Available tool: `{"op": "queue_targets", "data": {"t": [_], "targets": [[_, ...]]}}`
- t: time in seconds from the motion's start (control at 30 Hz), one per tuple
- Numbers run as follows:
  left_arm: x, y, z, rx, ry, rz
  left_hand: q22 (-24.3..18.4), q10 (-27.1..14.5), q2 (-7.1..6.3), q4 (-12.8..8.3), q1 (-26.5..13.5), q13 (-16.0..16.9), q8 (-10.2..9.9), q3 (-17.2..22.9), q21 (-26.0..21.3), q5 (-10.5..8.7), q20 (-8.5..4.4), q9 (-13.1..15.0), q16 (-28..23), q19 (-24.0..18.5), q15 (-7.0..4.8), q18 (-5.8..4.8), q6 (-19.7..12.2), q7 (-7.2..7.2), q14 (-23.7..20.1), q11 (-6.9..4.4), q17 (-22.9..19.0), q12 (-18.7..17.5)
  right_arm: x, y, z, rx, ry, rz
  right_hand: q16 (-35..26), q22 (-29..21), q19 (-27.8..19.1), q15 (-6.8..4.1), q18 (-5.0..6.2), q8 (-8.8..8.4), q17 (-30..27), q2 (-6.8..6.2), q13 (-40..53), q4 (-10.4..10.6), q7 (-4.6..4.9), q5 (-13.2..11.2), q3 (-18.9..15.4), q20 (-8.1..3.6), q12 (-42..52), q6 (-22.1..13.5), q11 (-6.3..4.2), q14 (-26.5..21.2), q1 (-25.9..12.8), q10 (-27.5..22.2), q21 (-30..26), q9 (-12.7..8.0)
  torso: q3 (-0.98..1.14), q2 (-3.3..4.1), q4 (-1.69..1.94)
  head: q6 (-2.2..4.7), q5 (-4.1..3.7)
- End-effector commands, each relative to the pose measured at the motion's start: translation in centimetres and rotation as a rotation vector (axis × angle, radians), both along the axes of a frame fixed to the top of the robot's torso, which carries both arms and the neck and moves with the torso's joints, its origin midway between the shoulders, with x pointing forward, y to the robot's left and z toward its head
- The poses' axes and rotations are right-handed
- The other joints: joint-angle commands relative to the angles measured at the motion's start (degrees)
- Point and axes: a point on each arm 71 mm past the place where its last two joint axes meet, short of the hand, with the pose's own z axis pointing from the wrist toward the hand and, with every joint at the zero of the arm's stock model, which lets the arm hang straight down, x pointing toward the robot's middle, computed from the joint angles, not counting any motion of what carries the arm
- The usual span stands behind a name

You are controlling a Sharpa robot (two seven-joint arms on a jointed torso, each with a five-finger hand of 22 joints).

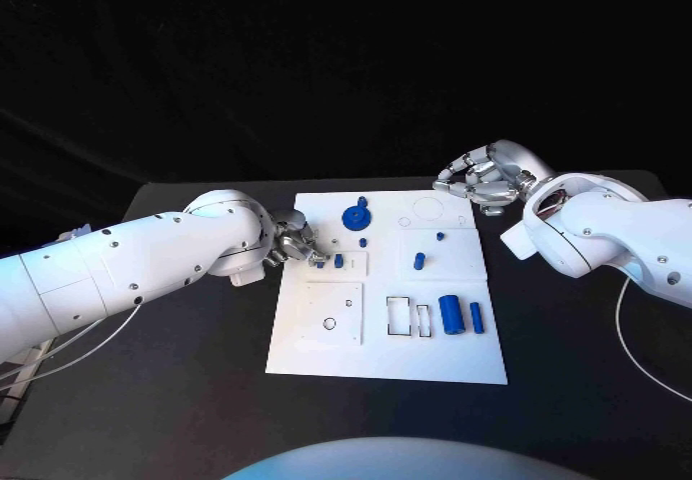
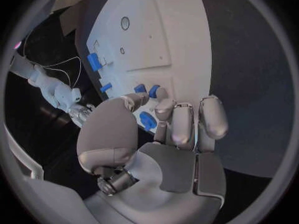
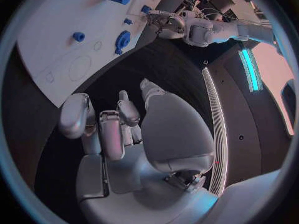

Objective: Assemble the parts on the task board

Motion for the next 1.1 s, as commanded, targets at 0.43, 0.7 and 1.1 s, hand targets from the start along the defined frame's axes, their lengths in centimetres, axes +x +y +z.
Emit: {"op": "queue_targets", "data": {"t": [0.43,0.7,1.1], "targets": [[-0.2,0.7,-0.8,-0.019,0.048,0.047,0.09,-0.32,1.01,0.22,-2.51,0.37,-0.15,-3.30,-0.19,0.15,-0.01,0.12,0.17,0.12,-0.11,-0.97,0.07,0.24,0.38,0.00,0.08,0.37,0.0,0.0,0.0,0.001,-0.008,0.004,-0.41,-0.07,-0.33,-0.43,1.12,0.38,3.02,0.07,-0.08,0.03,-0.02,0.18,-0.24,-0.12,-0.28,-0.48,0.04,3.21,-0.28,-0.54,-0.37,0.09,-0.02,-0.01,-0.02,0.02,-0.14],[-0.2,1.1,-0.2,-0.091,0.008,0.076,0.15,-0.18,1.72,0.27,-4.73,0.85,0.07,-5.61,-0.20,0.11,-0.10,0.29,0.17,0.20,-0.21,-0.97,0.12,0.07,0.38,-0.12,0.09,0.76,0.0,0.0,0.0,0.002,-0.008,0.003,-0.41,-0.07,-0.33,-0.43,1.12,0.38,3.02,0.07,-0.08,0.03,-0.02,0.18,-0.24,-0.12,-0.28,-0.48,0.04,3.21,-0.28,-0.54,-0.37,0.09,0.03,0.01,-0.02,0.13,-0.25],[0.6,1.3,2.3,-0.348,-0.254,0.132,-14.45,-9.04,2.41,-0.38,0.95,-8.27,-3.42,-7.57,-8.83,0.43,1.36,-1.56,-1.55,-8.53,2.09,1.70,-7.74,3.26,-1.18,2.67,-3.02,-4.93,0.0,-0.2,0.0,0.001,-0.008,-0.001,-0.44,-0.07,-0.32,-0.43,1.12,0.39,2.97,0.09,-0.11,0.02,-0.01,0.25,-0.32,-0.12,-0.31,-0.59,0.05,3.20,-0.41,-0.56,-0.40,0.09,-0.05,0.01,0.00,0.78,-0.74]]}}
